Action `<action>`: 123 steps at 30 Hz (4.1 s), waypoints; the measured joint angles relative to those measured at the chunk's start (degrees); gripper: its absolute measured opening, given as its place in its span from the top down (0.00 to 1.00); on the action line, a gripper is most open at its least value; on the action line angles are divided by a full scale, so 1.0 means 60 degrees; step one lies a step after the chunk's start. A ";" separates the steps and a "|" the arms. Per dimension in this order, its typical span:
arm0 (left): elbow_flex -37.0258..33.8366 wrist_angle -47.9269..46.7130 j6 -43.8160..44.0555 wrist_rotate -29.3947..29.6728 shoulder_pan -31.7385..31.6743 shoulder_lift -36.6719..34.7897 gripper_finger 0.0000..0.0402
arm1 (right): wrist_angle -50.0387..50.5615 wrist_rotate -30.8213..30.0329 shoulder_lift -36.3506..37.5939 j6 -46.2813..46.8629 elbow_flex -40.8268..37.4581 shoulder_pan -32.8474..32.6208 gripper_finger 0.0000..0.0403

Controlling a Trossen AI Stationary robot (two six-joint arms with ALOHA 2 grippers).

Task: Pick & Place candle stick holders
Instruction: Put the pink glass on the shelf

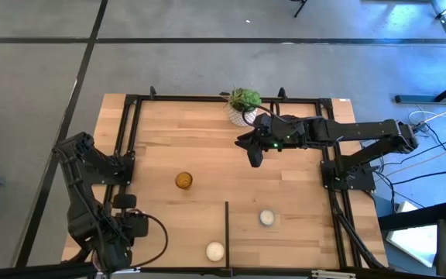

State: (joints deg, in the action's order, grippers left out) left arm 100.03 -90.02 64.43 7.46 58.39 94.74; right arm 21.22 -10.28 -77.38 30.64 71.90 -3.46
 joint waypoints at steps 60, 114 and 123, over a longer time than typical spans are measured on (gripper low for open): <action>0.0070 0.1097 -0.3917 -0.0493 -0.2601 -0.0820 1.00 | 0.1689 -0.0331 -0.0004 0.0508 0.0000 0.0018 0.73; -0.1035 0.0653 -0.1619 -0.1386 -0.1721 -0.0809 1.00 | 0.1714 -0.0251 -0.0011 0.0501 0.0000 0.0018 0.73; -0.1033 0.0383 -0.1124 -0.1454 -0.1425 -0.0809 1.00 | 0.1714 -0.0251 -0.0011 0.0501 0.0000 0.0018 0.73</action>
State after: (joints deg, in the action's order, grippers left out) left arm 93.83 -87.72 57.69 -1.27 49.84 89.89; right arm 31.51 -11.79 -77.45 33.65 71.90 -3.36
